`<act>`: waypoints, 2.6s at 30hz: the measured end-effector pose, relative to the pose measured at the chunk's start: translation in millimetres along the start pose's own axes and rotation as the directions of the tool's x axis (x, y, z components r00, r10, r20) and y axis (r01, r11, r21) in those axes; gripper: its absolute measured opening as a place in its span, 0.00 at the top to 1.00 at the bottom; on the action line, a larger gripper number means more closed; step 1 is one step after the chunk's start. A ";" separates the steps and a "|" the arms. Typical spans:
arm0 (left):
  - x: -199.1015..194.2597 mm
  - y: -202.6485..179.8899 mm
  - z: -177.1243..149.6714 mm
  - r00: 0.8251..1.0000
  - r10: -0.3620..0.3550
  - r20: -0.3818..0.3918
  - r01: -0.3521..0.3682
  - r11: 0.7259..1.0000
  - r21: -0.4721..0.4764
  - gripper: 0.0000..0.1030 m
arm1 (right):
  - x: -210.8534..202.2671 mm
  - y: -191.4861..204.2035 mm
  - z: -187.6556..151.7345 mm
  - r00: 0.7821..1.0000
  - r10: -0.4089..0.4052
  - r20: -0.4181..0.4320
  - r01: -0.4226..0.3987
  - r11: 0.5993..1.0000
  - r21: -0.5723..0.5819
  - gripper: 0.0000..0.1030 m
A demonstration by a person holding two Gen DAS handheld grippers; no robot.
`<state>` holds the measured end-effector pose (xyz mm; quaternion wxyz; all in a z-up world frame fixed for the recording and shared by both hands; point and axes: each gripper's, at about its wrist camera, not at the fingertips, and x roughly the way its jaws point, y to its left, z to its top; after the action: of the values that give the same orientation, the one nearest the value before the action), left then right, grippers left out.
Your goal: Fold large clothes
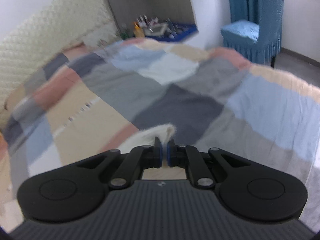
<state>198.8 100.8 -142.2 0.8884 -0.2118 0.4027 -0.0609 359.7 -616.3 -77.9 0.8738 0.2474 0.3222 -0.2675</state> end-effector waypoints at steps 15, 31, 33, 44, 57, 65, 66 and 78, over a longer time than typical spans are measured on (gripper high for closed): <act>0.2 -11.3 3.4 1.000 -0.014 0.001 0.014 0.999 0.047 0.52 | 52.5 -16.6 -51.0 0.996 -0.028 -0.089 0.023 0.998 -0.050 0.83; -63.8 -40.8 -9.2 0.988 -0.094 0.120 0.073 0.983 0.168 0.52 | -109.7 72.1 -72.8 0.990 0.138 0.016 -0.124 0.933 -0.337 0.29; -69.3 -43.0 -12.9 0.987 -0.108 0.122 0.085 0.980 0.179 0.52 | -140.8 86.3 -81.5 0.981 0.191 0.020 -0.169 0.909 -0.380 0.29; -102.0 -50.9 -37.8 0.977 -0.160 0.138 0.125 0.964 0.234 0.52 | -266.5 142.0 -167.5 0.893 0.438 -0.107 -0.435 0.776 -0.456 0.29; -87.2 -80.1 -80.9 0.969 -0.247 -0.020 0.239 0.907 0.348 0.54 | -267.1 139.5 -251.6 0.825 0.507 -0.249 -0.565 0.750 -0.345 0.29; -59.3 -103.0 -108.3 0.935 -0.299 -0.190 0.353 0.832 0.428 0.70 | -234.9 118.8 -258.8 0.813 0.517 -0.268 -0.575 0.784 -0.233 0.29; -52.8 -103.6 -110.1 0.937 -0.282 -0.208 0.347 0.832 0.434 0.70 | -234.1 117.9 -256.7 0.819 0.513 -0.256 -0.568 0.789 -0.236 0.29; -7.3 -111.7 -130.2 0.972 -0.036 -0.234 0.171 0.792 0.586 0.72 | -207.9 102.1 -251.2 0.784 0.549 -0.289 -0.598 0.792 -0.119 0.29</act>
<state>104.4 -40.6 -165.9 0.8571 0.0671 0.4417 -0.2564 180.5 -325.4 -75.1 0.8887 0.2733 0.3597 0.0787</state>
